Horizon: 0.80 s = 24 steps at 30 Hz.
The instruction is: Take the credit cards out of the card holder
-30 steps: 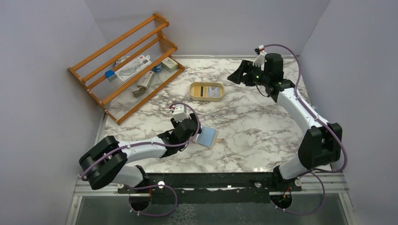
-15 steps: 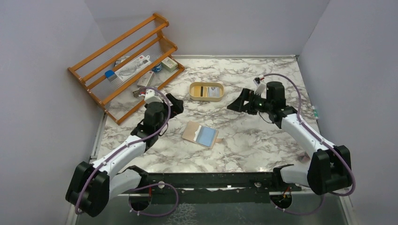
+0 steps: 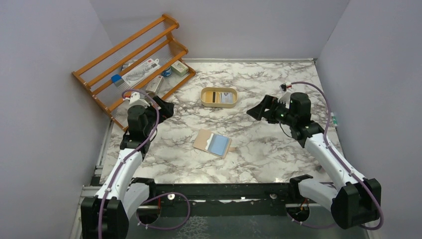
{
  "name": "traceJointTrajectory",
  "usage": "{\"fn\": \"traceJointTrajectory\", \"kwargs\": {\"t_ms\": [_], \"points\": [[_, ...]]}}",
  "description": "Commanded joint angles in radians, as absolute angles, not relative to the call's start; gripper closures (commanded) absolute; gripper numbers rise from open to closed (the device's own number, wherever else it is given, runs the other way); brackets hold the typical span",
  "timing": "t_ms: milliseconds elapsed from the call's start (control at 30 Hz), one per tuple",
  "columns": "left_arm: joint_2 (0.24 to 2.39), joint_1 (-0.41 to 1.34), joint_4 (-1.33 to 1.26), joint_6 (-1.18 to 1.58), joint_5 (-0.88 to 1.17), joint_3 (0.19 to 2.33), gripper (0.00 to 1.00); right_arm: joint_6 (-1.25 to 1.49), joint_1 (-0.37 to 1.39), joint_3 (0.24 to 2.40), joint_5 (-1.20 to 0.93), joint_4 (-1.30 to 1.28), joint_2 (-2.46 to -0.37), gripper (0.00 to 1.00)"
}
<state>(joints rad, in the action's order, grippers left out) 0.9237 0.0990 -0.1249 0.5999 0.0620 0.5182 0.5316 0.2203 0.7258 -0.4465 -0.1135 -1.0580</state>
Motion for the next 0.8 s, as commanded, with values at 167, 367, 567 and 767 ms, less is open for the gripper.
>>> {"fn": "traceJointTrajectory", "kwargs": {"t_ms": [167,367,567,767], "points": [[0.892,0.048,-0.105,0.578,0.226,0.548,0.01,0.49,0.216,0.718,-0.384,-0.121,-1.03,0.0],[0.848,0.047,-0.092,0.599,0.223,0.561,0.01,0.488,0.215,0.716,-0.418,-0.119,-1.017,0.0],[0.81,0.047,-0.018,0.57,0.221,0.59,0.01,0.522,0.215,0.657,-0.453,-0.068,-0.982,0.01],[0.794,0.045,-0.013,0.566,0.218,0.567,0.01,0.519,0.215,0.663,-0.457,-0.071,-0.993,0.01]]}}
